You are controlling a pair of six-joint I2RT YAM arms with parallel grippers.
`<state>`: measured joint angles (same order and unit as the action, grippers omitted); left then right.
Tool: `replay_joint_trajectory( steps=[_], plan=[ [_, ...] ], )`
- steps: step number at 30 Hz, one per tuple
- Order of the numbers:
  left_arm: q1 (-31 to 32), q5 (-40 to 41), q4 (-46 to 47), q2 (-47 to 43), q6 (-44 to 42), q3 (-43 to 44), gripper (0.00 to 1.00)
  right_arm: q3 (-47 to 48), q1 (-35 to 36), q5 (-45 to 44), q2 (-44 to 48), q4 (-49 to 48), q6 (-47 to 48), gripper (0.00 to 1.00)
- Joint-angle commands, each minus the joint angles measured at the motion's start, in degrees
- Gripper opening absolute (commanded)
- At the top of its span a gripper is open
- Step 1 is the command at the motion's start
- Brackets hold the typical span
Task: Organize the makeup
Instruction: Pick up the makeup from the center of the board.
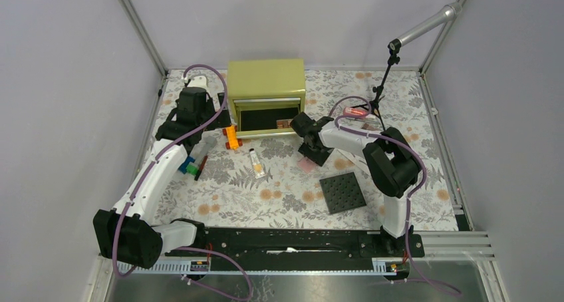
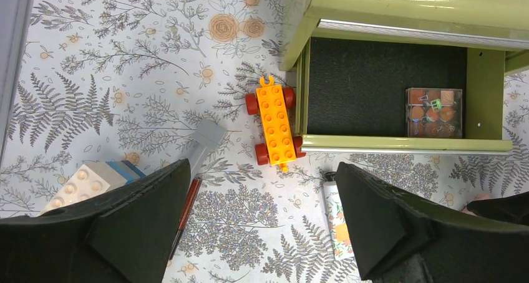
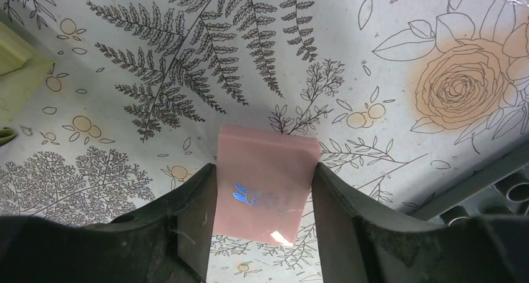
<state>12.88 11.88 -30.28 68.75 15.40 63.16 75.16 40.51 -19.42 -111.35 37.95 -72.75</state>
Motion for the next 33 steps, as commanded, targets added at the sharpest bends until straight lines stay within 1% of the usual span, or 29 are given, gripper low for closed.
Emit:
replay_joint_trajectory(
  steps=[1,3,5,7,8,11,16,22,25,27,30,33],
  plan=[
    [-0.40,-0.59,2.51,-0.96,-0.65,-0.16,0.99,0.53,0.37,-3.40,-2.16,1.90,1.27,0.43],
    [-0.40,-0.54,2.51,-0.86,-0.63,-0.18,0.99,0.43,0.40,-4.99,-1.43,1.45,3.19,0.41],
    [-0.40,-0.59,2.51,-0.83,-0.63,-0.15,0.99,0.11,0.37,-6.87,-0.40,0.17,6.54,0.33],
    [-0.40,-0.63,2.51,-0.84,-0.63,-0.15,0.99,-1.50,0.44,-7.40,1.07,-4.16,13.11,0.21],
    [-0.40,-0.67,2.51,-0.86,-0.65,-0.14,0.99,-2.50,0.38,-7.80,1.80,-5.83,15.31,0.19],
    [-0.49,-0.42,2.51,-0.97,-0.72,-0.18,0.99,-5.00,0.45,-7.74,3.79,-10.64,21.72,0.17],
    [-0.65,-0.10,2.51,-1.01,-0.72,-0.25,0.99,-6.23,0.42,-8.86,5.70,-13.85,30.02,0.17],
    [-0.67,-0.54,2.51,-0.68,-0.65,-0.14,0.99,-10.09,0.44,-6.00,12.02,-22.19,42.71,0.21],
    [-0.74,-0.48,2.51,-0.80,-0.69,-0.14,0.99,-10.32,0.41,-5.22,15.06,-24.73,47.41,0.22],
    [-0.77,-0.47,2.51,-0.88,-0.72,-0.14,0.99,-10.44,0.37,-3.13,16.85,-27.58,51.94,0.22],
    [-0.76,-0.58,2.51,-0.92,-0.72,-0.18,0.99,-8.61,0.39,3.38,17.97,-30.74,60.13,0.22],
    [-0.76,-0.87,2.51,-0.98,-0.72,-0.15,0.99,-5.09,0.38,10.54,17.22,-32.30,68.48,0.23]
  ],
)
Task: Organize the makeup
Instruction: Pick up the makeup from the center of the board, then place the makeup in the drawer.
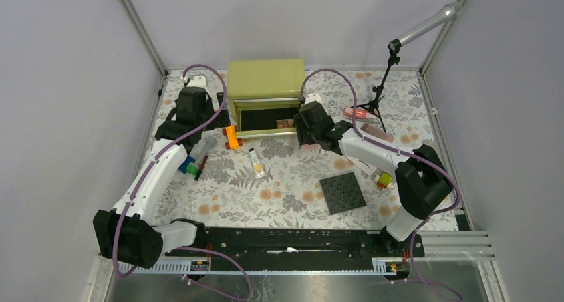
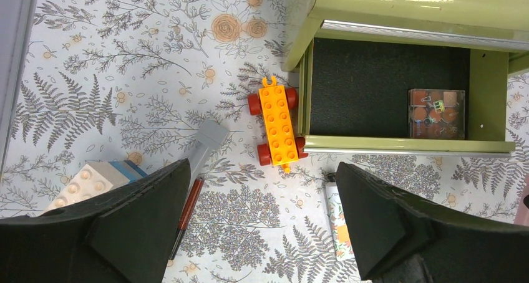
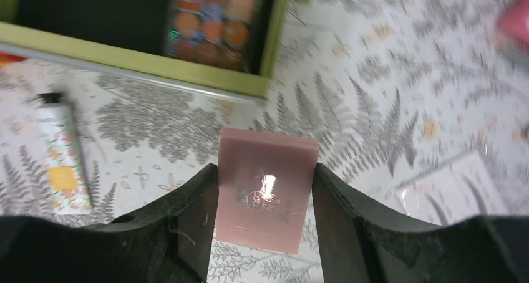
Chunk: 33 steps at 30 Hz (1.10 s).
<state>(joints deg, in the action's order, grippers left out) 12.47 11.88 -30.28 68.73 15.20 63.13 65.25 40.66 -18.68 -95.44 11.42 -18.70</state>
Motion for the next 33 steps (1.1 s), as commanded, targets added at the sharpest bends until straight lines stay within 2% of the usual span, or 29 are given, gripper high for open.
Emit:
replay_joint_trajectory(
  steps=[1,7,13,19,22,27,33],
  plan=[
    [-0.34,-0.85,2.51,-0.97,-0.52,-0.24,0.99,7.04,0.24,11.84,0.64,-5.57,17.26,0.23],
    [-0.34,0.76,2.51,-1.30,-0.37,-0.33,0.99,14.48,0.22,15.32,-2.98,-5.77,28.02,0.22],
    [-0.34,1.62,2.51,-1.80,-0.35,-0.45,0.99,17.98,0.24,27.21,-8.18,-5.99,43.49,0.23],
    [-0.34,1.92,2.51,-1.80,-0.34,-0.47,0.99,20.43,-0.30,35.35,-12.54,-7.32,57.90,0.25],
    [-0.34,2.12,2.51,-2.03,-0.35,-0.51,0.99,21.61,-0.46,36.82,-13.35,-8.46,62.05,0.25],
    [-0.34,2.24,2.60,-2.30,-0.35,-0.56,0.99,25.42,-1.01,41.67,-15.07,-3.58,70.91,0.24],
    [-0.34,2.68,2.60,-2.43,-0.35,-0.64,0.99,34.72,-1.98,43.86,-20.44,11.48,80.37,0.29]
  ],
)
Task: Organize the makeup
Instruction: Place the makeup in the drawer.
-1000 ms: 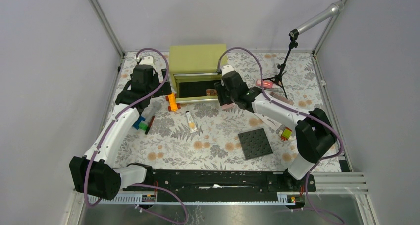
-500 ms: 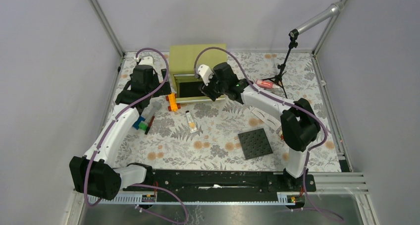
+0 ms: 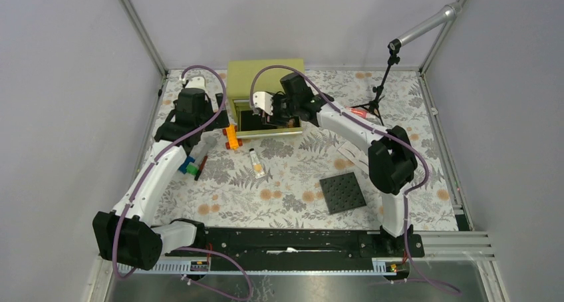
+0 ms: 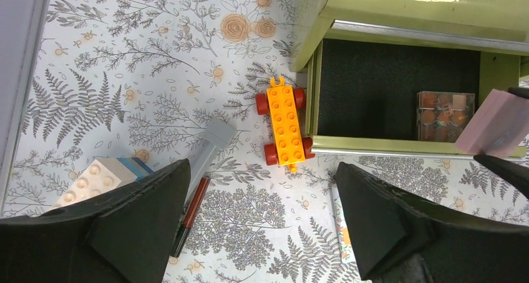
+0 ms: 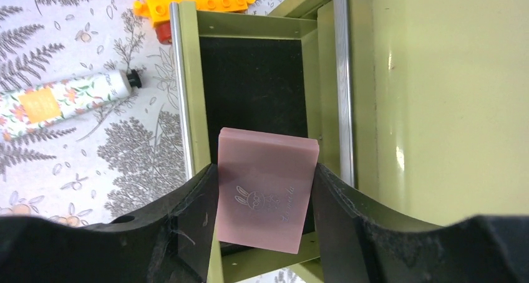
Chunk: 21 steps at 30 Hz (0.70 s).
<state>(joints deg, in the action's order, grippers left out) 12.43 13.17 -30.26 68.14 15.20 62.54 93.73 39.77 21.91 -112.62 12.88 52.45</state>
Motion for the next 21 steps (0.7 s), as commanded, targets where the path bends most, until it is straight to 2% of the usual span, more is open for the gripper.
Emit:
replay_joint_trajectory(
  steps=[1,5,21],
  plan=[
    [-0.30,1.42,2.70,-1.87,-0.35,-0.05,0.99,7.59,-1.33,3.44,-4.14,12.21,10.79,0.30],
    [-0.30,1.68,2.66,-1.87,-0.28,-0.06,0.99,11.17,-2.20,2.07,-6.80,17.17,13.81,0.31],
    [-0.55,1.78,2.84,-1.95,-0.26,-0.28,0.99,15.33,-3.02,-4.07,-12.51,17.17,18.15,0.33]
  ],
)
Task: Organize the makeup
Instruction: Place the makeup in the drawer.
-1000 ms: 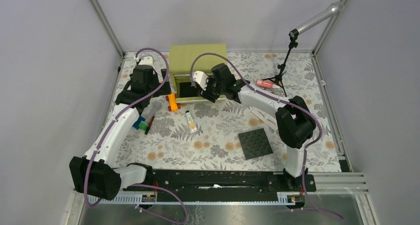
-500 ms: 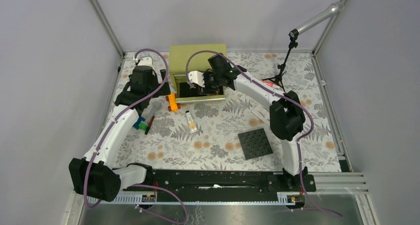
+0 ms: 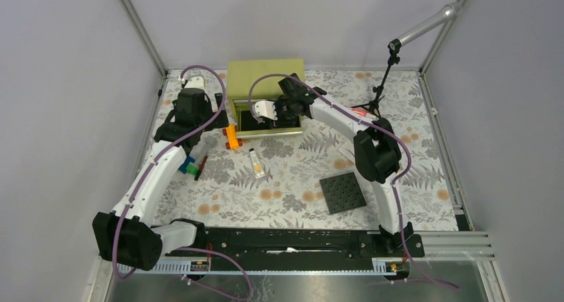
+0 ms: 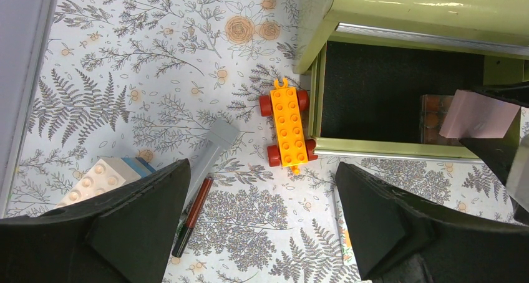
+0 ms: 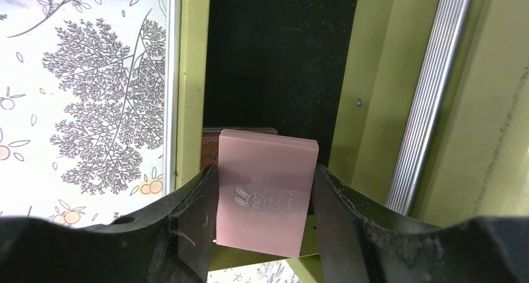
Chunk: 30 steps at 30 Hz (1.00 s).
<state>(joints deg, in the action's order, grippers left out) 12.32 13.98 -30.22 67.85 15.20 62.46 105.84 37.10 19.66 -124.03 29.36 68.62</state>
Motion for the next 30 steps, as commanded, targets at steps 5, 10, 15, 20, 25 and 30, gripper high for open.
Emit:
replay_joint_trajectory(
  steps=[5,10,15,20,25,30],
  plan=[
    [-0.49,0.75,2.80,-1.63,-0.26,-0.14,0.99,3.47,-0.39,-3.55,-1.89,0.74,2.07,0.48],
    [-0.54,1.02,2.80,-1.93,-0.33,-0.14,0.99,6.82,-0.40,-3.69,-2.82,3.51,-1.28,0.58],
    [-0.54,0.84,2.80,-1.86,-0.26,-0.14,0.99,10.63,-0.43,-4.28,-3.17,4.60,-6.48,0.69],
    [-0.54,0.78,2.80,-1.85,-0.26,-0.14,0.99,11.52,-0.41,-6.01,-3.20,6.57,-6.18,0.73],
    [-0.54,0.70,2.84,-1.80,-0.33,-0.14,0.99,10.66,-0.59,-4.49,-1.78,6.49,-8.66,0.76],
    [-0.63,0.94,2.80,-1.92,-0.38,-0.15,0.99,1.19,-1.22,-1.32,7.03,-6.09,-20.36,0.81]
  ],
)
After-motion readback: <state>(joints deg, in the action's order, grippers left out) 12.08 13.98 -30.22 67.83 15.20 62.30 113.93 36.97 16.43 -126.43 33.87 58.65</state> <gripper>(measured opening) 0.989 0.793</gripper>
